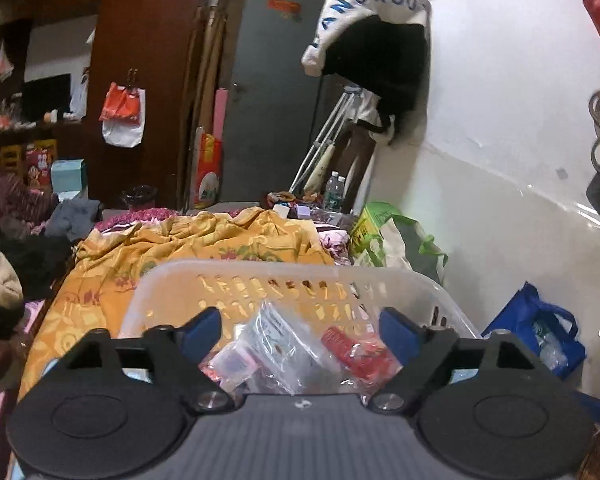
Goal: Organize objects
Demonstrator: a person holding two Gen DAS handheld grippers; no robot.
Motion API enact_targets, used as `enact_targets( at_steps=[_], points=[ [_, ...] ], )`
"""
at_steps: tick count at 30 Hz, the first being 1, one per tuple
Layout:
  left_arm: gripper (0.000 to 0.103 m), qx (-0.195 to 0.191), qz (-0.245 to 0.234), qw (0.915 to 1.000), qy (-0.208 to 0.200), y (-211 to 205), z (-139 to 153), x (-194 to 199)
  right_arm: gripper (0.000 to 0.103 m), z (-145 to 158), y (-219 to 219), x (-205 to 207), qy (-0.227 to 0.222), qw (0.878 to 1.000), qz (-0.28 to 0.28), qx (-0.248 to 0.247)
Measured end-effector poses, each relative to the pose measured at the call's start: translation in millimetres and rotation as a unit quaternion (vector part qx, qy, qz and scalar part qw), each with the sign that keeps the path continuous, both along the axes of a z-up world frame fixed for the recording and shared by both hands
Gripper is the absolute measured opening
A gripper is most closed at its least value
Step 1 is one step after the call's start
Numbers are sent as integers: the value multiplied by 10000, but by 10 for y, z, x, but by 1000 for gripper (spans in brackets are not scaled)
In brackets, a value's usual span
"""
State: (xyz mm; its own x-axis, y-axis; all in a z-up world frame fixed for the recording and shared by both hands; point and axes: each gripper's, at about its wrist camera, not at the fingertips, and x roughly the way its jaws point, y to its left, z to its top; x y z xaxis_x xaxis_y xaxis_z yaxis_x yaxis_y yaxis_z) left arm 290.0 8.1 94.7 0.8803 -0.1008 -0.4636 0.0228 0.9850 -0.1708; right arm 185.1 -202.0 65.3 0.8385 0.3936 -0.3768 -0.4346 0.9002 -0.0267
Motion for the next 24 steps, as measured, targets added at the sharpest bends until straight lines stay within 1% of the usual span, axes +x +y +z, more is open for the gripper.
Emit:
enact_targets(
  at_steps=[3,4,5,7,9,10,11,13,15,18,22,24],
  points=[
    [89,319,77,9994,-97,-15,-16,-146,103,-26,-38,-24,8,10000,82,51],
    [89,347,71,9992,-164,-11,-8,-209,103,-34,-52,-23,4,9999,88,72],
    [89,301,25,9992,-280,12,-1,-317,103,-43,-69,-39,-18,9999,78,103],
    [93,112,-131,9986,-498,77,12,-515,103,-50,-95,-101,-142,9996,107,199],
    [103,-155,-159,9974,-685,188,-8,-740,103,-66,-107,-145,-164,9994,101,294],
    [103,-271,-148,9971,-694,246,-44,-861,103,-70,-101,-150,-131,9993,76,339],
    [103,-289,-126,9973,-667,261,-76,-936,103,-83,-101,-154,-106,9991,11,421],
    [103,-249,-54,9972,-706,286,-165,-1100,103,-116,-95,-153,-184,9978,-166,609],
    [103,-130,24,9973,-715,302,-216,-1160,103,-152,-63,-133,-260,9976,-139,621],
    [103,-3,31,9985,-547,350,-244,-1143,103,-139,18,-44,93,9990,-50,427],
    [103,-33,-85,9993,-363,383,-255,-1110,103,-102,88,25,28,9995,-304,0],
    [103,14,-79,9996,-274,346,-287,-1112,103,-88,80,61,50,9993,-365,-39]
  ],
)
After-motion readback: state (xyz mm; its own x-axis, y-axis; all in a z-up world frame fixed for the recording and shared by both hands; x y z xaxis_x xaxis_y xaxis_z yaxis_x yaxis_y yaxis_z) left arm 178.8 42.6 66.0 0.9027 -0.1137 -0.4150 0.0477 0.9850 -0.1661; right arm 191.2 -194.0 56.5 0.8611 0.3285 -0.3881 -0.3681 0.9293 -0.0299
